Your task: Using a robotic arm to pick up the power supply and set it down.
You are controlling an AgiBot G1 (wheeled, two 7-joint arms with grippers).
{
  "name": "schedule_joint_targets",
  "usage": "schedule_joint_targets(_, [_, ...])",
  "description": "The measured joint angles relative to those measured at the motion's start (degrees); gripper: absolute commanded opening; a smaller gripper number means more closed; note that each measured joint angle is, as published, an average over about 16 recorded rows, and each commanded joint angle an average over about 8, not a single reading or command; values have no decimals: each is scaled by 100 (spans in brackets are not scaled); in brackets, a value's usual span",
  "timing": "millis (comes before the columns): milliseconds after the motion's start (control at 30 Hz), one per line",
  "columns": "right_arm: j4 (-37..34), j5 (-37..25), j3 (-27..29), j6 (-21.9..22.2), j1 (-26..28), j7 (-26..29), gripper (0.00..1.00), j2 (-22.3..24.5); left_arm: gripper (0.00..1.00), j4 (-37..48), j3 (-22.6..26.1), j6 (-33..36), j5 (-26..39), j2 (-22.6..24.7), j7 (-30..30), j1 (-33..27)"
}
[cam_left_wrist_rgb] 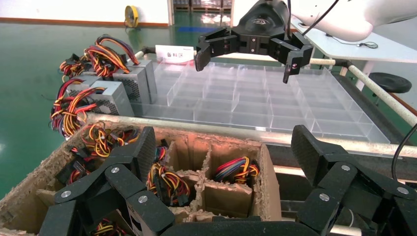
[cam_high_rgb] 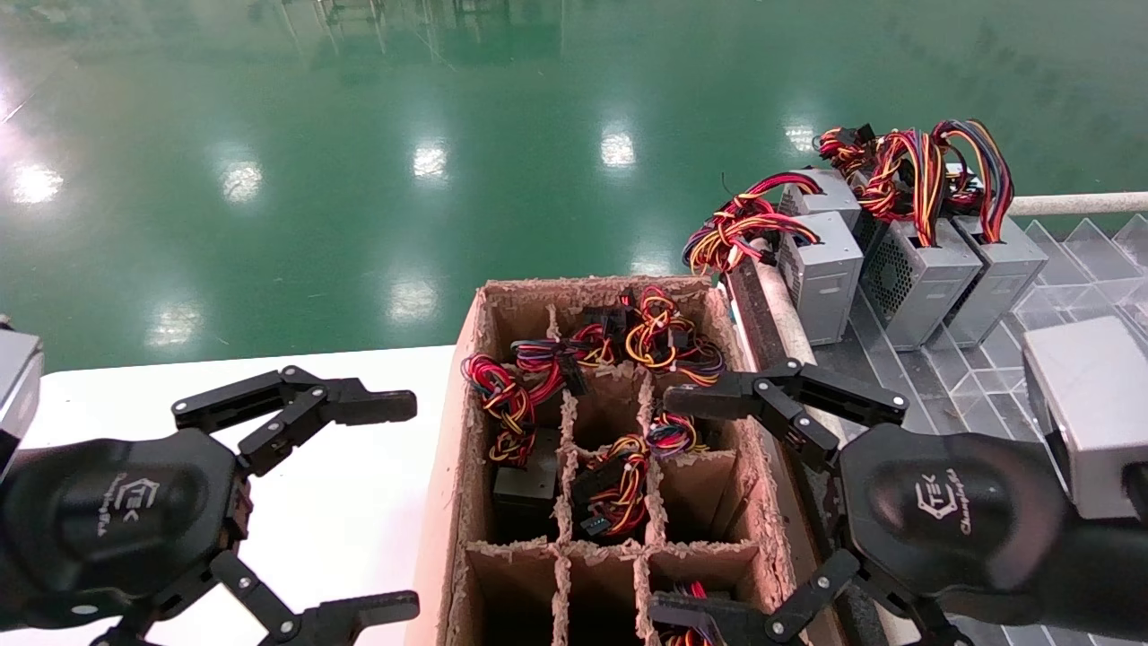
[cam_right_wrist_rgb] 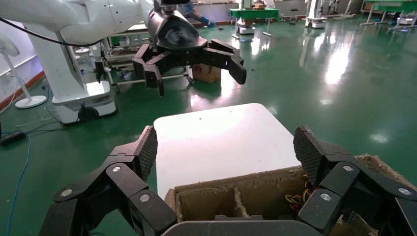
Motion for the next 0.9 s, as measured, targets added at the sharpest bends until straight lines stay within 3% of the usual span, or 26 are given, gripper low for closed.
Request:
schedule_joint_targets(367, [0,0,0,0,0,0,100,0,100,0,0,0,0,0,0,0])
schedule_joint_targets(400, [0,0,0,0,0,0,100,0,96,0,0,0,0,0,0,0])
schedule_joint_targets(633, [0,0,0,0,0,0,100,0,8,0,0,0,0,0,0,0])
schedule_joint_targets(667, [0,0,0,0,0,0,100,0,0,0,0,0,0,0,0,0])
schedule_joint_targets(900, [0,0,0,0,0,0,100,0,0,0,0,0,0,0,0,0])
